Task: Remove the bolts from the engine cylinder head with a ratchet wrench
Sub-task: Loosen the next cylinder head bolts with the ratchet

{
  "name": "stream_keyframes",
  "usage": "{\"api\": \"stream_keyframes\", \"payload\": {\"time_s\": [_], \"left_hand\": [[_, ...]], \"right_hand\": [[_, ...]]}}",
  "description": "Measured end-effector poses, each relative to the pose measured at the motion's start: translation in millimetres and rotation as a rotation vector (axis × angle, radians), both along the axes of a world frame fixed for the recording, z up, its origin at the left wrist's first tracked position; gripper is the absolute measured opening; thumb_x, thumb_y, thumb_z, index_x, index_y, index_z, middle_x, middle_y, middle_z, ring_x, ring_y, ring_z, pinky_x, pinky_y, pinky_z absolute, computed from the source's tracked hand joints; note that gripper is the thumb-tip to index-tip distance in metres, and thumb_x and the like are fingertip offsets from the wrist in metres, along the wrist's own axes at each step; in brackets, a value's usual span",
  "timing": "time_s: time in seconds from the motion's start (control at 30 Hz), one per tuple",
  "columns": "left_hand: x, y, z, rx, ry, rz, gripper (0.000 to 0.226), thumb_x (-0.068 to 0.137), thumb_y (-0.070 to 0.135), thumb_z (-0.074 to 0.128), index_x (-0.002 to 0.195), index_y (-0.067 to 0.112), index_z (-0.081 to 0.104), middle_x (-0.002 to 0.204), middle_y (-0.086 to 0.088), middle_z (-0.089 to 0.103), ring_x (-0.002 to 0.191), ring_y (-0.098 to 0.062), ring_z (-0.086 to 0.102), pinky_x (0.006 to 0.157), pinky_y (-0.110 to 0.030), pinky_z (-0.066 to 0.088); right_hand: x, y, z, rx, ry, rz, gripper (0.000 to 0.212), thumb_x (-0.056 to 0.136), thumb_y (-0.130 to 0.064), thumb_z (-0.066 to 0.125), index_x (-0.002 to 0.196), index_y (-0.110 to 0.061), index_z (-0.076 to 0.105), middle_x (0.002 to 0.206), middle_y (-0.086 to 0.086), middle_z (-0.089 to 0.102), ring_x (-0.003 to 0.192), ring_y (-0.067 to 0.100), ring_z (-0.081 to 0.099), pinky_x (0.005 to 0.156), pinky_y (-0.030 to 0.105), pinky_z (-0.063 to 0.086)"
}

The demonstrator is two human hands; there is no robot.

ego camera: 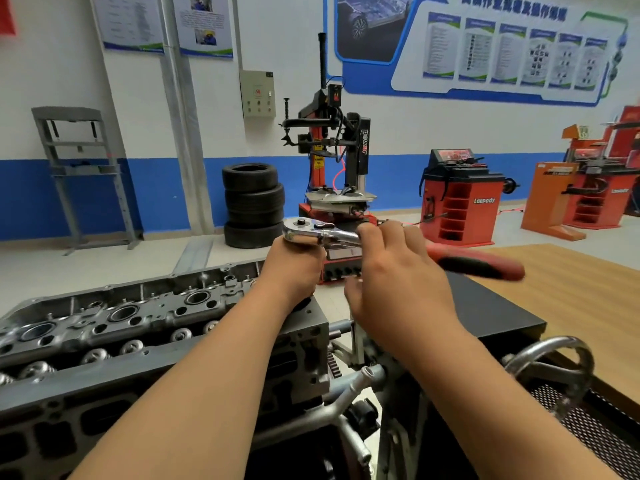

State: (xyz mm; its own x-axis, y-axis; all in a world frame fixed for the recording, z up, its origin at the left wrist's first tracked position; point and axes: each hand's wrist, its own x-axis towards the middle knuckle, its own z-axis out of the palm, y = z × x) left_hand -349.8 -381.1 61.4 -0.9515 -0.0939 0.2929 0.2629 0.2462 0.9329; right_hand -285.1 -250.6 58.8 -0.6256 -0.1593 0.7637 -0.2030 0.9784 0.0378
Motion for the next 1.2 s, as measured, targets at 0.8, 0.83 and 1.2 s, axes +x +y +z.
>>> {"api": "stream_keyframes", "payload": {"time_s": [0.8,0.83,1.2], "left_hand": [[-9,-10,-2,-0.029,0.079,-0.023,0.026,0.08,0.012,0.06,0.055,0.016,0.053,0.049,-0.001,0.052,0.052,-0.017,0.052,0.047,-0.026,0.042],[-8,-9,-2,-0.017,0.07,-0.019,0.026,0.08,0.012,0.06,0.055,0.016,0.053,0.049,0.001,0.051,0.055,-0.019,0.051,0.049,-0.028,0.041],[0,-4,0,0.03,-0.017,-0.057,0.022,0.084,0.01,0.061,0.063,0.017,0.059,0.046,0.002,0.049,0.062,-0.027,0.043,0.066,-0.038,0.037]], "right_hand": [[-150,-58,33,-0.438,-0.336,0.697,0.033,0.08,0.003,0.06,0.07,-0.025,0.046,0.075,-0.007,0.048,0.072,0.01,0.044,0.063,0.012,0.033],[-146,-53,31,-0.46,-0.309,0.664,0.027,0.079,0.003,0.059,0.072,-0.021,0.049,0.077,-0.003,0.048,0.076,0.015,0.043,0.066,0.019,0.033],[-14,3,2,-0.092,-0.109,0.011,0.054,0.084,-0.038,0.057,0.131,-0.02,0.037,0.121,0.001,0.043,0.113,0.021,0.028,0.075,0.03,0.04]]}}
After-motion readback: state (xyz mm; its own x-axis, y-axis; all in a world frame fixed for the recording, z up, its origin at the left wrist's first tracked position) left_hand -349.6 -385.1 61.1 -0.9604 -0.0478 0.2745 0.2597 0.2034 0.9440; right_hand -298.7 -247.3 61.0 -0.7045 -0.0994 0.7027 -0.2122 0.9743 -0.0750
